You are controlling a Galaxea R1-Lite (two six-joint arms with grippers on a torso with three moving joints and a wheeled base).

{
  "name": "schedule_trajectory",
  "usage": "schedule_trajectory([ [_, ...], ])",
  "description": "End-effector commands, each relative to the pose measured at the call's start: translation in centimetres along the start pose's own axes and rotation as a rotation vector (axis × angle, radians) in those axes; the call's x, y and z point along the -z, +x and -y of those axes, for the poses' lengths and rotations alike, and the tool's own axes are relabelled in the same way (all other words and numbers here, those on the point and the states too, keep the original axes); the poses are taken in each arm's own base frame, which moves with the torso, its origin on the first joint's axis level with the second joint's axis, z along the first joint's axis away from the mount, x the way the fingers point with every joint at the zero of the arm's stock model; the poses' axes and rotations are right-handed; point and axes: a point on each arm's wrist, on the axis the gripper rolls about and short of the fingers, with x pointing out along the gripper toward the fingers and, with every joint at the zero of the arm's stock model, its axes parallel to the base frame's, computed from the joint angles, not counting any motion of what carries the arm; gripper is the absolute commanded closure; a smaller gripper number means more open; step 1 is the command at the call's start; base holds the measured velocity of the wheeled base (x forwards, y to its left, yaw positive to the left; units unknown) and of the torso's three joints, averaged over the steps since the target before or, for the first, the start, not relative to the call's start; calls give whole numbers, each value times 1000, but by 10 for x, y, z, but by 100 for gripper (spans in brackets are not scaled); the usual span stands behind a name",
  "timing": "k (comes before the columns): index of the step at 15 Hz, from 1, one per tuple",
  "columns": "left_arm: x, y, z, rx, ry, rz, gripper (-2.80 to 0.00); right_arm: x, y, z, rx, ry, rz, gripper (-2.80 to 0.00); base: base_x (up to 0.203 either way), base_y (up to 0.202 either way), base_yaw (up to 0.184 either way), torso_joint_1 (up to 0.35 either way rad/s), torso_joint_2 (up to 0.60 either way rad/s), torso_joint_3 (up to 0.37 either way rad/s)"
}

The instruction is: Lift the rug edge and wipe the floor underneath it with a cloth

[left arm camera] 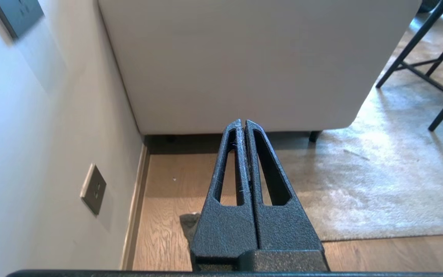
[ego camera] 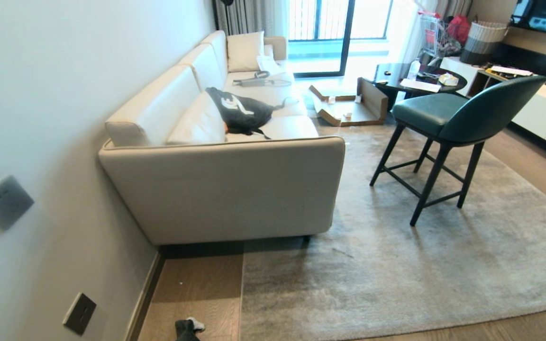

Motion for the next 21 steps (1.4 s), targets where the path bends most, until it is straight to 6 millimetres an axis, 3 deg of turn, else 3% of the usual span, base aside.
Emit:
schedule_trajectory([
  [1, 0, 0, 0, 0, -2, 1, 0, 0, 0, 0, -1, 0, 0, 0, 0, 0, 0, 56, -465, -387],
  [21, 0, 0, 0, 0, -2, 0, 0, 0, 0, 0, -1, 0, 0, 0, 0, 0, 0, 171, -527, -359],
])
